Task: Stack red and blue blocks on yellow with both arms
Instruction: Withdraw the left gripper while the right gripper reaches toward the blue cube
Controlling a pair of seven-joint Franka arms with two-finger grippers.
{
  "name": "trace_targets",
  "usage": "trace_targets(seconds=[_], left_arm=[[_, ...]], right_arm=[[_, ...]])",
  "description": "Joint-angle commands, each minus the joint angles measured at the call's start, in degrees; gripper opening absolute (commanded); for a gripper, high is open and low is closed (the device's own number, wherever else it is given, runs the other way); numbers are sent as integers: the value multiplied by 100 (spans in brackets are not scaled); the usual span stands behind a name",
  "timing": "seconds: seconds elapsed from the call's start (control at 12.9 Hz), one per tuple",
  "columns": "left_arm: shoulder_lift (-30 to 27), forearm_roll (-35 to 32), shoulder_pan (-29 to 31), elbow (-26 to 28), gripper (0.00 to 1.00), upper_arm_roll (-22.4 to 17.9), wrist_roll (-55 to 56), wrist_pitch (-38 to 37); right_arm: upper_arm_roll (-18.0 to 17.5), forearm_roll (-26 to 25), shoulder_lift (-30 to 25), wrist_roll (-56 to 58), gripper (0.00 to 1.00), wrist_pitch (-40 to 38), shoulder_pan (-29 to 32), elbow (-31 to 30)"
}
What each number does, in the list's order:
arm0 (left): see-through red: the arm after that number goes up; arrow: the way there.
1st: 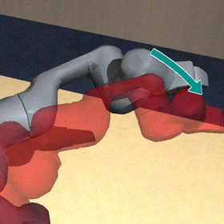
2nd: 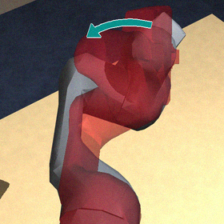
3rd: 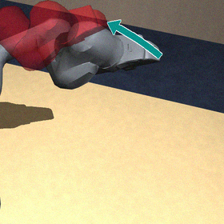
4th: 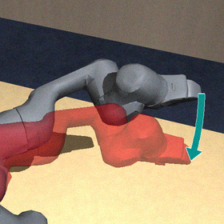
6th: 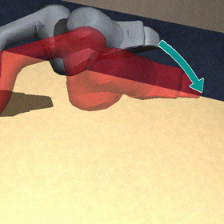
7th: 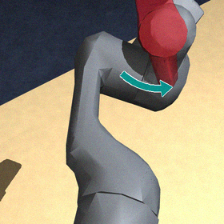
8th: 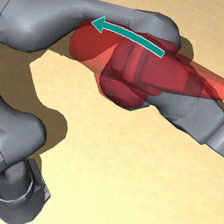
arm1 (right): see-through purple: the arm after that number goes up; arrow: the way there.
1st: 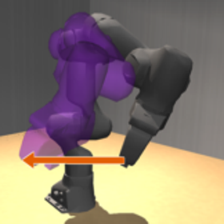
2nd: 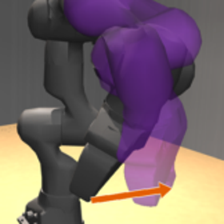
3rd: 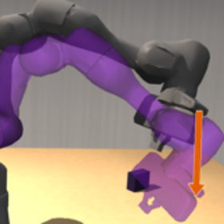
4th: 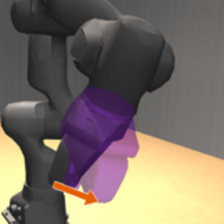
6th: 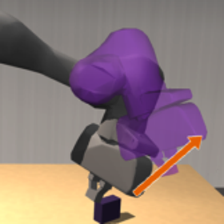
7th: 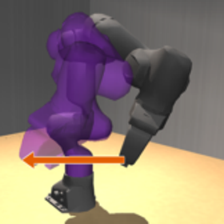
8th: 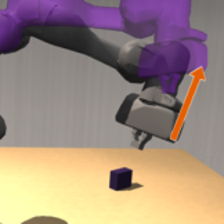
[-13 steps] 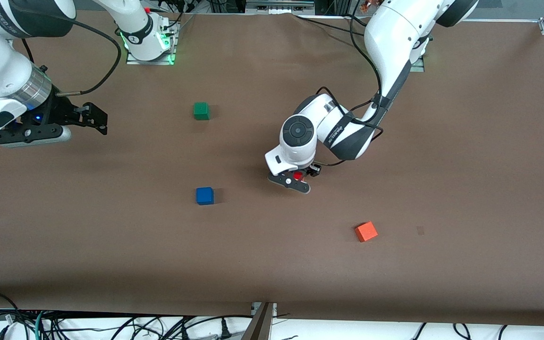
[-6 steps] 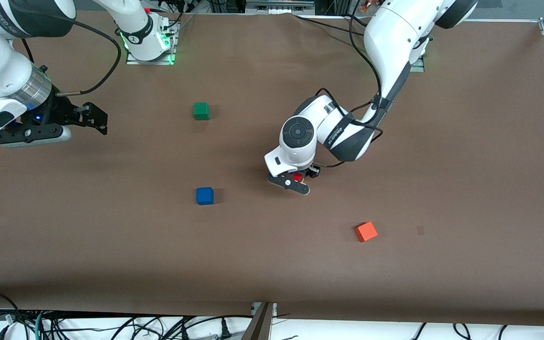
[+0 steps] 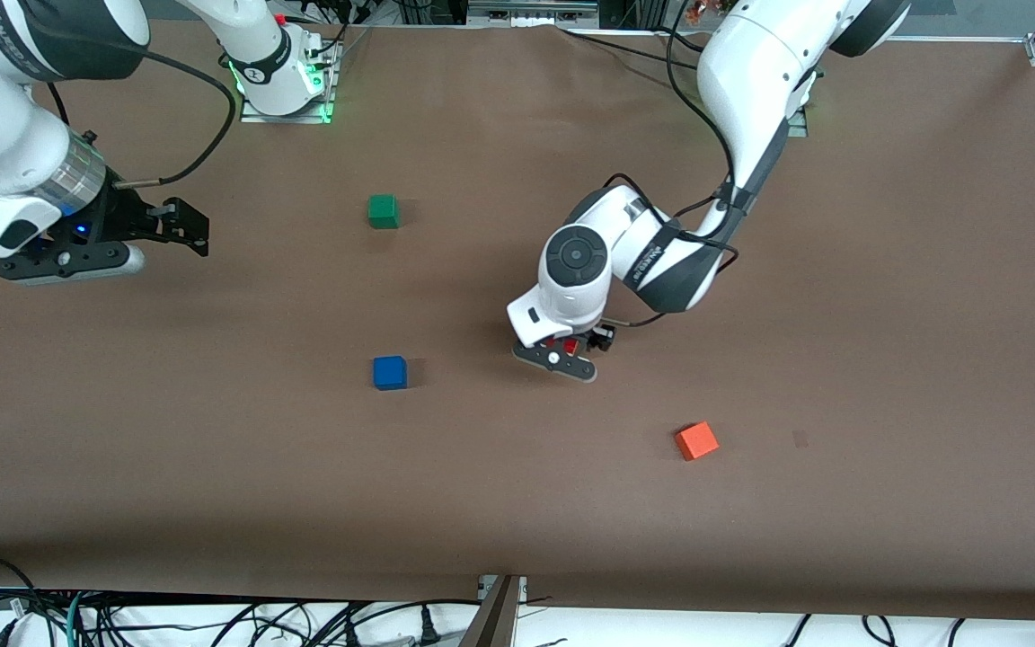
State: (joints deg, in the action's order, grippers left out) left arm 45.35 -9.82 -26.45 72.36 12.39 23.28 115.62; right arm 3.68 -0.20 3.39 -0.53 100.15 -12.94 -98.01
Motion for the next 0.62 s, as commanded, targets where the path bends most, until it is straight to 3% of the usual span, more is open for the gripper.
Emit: trace_targets(seconds=[0.0,0.15,0.39,0.54], left_arm=[[-113,120,568,-800,100,79,-43,-548],[-350,226,1078,-1144,100,88,-78,-742],[-1034,217,1948,-1137,100,88,-96,-978],[-1404,174,2344,-1136,100,79,-183,-1513]], right_arm=[[-95,-85,196,316,100,-128,-77,71],[-113,20,529,186,100,-14,-296,124],[-104,231,1292,-805,100,504,-674,342],[-113,537,1838,-1429,100,872,-850,563]])
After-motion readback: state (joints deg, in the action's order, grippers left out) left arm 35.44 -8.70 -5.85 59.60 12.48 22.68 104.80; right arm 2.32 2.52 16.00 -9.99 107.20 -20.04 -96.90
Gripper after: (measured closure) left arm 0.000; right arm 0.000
